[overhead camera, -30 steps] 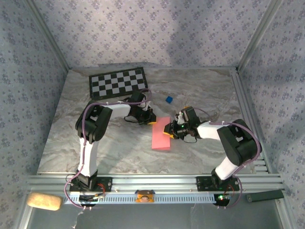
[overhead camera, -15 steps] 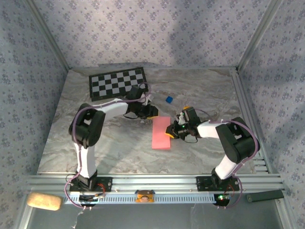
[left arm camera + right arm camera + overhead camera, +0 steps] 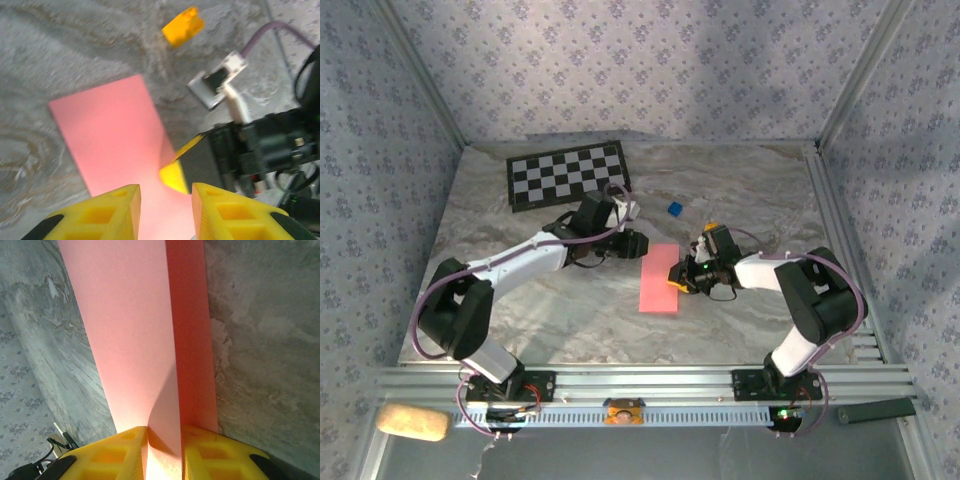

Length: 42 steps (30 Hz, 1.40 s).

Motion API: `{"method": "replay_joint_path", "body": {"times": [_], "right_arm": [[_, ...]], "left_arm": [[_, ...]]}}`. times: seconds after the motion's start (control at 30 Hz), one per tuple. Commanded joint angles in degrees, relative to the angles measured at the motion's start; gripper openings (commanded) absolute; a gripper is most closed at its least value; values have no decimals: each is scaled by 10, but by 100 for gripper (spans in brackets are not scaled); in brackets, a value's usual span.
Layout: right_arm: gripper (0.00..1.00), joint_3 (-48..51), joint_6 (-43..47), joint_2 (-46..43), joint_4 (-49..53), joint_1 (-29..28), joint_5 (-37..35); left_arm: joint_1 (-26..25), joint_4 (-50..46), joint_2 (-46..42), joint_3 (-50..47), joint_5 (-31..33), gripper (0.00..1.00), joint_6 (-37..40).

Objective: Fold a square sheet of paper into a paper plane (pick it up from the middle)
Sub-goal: Fold the triangle a second time at the center of the table.

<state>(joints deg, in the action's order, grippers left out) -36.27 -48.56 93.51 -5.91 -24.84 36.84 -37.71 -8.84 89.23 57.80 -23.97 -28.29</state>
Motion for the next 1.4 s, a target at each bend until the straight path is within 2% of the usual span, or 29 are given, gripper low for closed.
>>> {"method": "replay_joint_path", "body": {"times": [0.0,0.27,0.43,0.57,0.77,0.83,1.07,1.37], "right_arm": [[24,-12,37,-15,34,-1,2],[14,-28,45,-9,76,-5,-29],[11,-34,26,-13,79,-3,-36],[23,-41,31,-15,60,-9,7],[22,-47,51,-17,75,-12,-2],[20,-47,48,-11,74,-13,-7],[16,-40,29,-4,58,-13,-21],[15,-38,22,-9,58,-11,-32]], "left_arm": [[2,15,-39,-13,22,33,8],[1,26,-74,-45,37,32,25],[-4,74,-97,-85,10,32,74],[-6,26,-92,-70,-12,33,79],[-6,51,-86,-86,-36,34,64],[-7,44,-74,-83,-51,33,69],[-36,-8,-11,-60,-81,17,97],[-73,-14,88,-16,-101,11,94]]}}
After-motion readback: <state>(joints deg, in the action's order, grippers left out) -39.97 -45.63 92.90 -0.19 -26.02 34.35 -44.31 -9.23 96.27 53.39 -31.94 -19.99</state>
